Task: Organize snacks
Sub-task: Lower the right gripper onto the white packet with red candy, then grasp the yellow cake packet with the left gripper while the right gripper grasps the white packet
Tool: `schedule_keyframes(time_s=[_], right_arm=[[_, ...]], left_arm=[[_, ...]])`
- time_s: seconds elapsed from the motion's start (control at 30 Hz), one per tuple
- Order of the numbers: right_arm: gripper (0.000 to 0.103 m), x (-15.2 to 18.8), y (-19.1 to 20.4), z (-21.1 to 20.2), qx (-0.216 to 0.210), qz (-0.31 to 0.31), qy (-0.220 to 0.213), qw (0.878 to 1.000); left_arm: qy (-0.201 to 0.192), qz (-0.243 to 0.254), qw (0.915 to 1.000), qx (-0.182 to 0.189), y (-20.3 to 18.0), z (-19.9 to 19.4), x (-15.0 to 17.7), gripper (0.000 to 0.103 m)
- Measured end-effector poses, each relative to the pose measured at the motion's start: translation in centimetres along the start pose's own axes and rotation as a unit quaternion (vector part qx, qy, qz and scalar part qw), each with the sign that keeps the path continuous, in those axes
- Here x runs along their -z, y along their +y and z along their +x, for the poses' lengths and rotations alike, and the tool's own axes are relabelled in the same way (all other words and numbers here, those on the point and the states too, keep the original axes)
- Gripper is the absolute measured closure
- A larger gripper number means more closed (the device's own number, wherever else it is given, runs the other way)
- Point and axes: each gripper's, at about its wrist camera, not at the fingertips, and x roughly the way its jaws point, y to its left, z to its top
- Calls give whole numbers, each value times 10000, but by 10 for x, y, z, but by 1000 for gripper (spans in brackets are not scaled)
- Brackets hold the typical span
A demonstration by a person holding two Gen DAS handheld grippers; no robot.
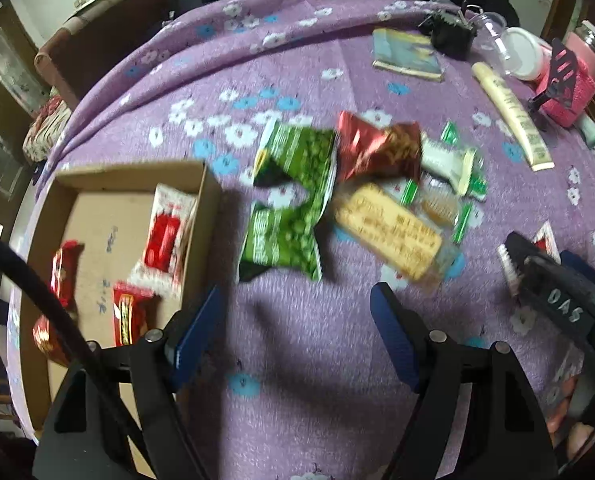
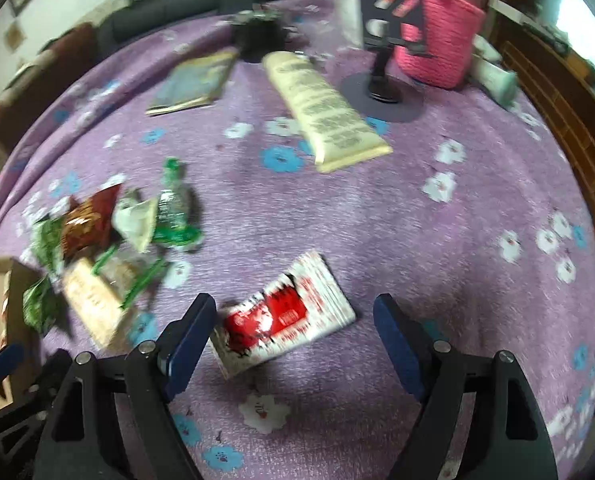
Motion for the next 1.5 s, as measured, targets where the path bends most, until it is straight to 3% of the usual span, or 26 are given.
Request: schedule_keyframes(time_s=[0.13, 0.2, 0.3, 0.53, 0.73, 0.83, 1.07, 1.23, 1.3, 1.4, 1.5], right_arm=[[23, -1, 2, 2, 119, -162, -129, 9997], [27, -1, 1, 2, 107, -261, -163, 9995], [36, 1, -8, -2, 72, -381, -184, 9991], [36, -2, -16, -1, 20, -467, -147, 9988], [35, -2, -14, 0, -8, -542, -143, 9984], [35, -2, -15, -1, -47, -572, -139, 9983], [35, -1, -17, -2, -101, -654, -101, 9978], [35, 0, -22, -3, -152, -617, -107, 9979], [35, 1, -25, -4, -185, -576, -115, 9981], [35, 2, -30, -6, -248, -494, -104, 9984], [35, 3, -37, -8, -301, -376, -78, 9988]], left_arm=[[-98, 333, 9994, -19, -12, -3, -16, 26], [35, 321, 9995, 71, -14, 2, -22, 26], [275, -28, 9994, 192, -13, 13, -34, 26], [506, -873, 9949, -23, -19, 20, -49, 22], [1015, -1741, 9795, -81, -24, 22, -45, 22], [1082, -1875, 9761, -204, -33, 24, -48, 22], [1573, -2285, 9607, -50, -41, 51, -52, 22], [1494, -2308, 9613, -159, -39, 58, -60, 22], [1484, -2347, 9604, -225, -36, 60, -63, 23], [1478, -2343, 9607, -167, -24, 59, -60, 34], [1408, -2216, 9648, -138, -16, 58, -59, 52]])
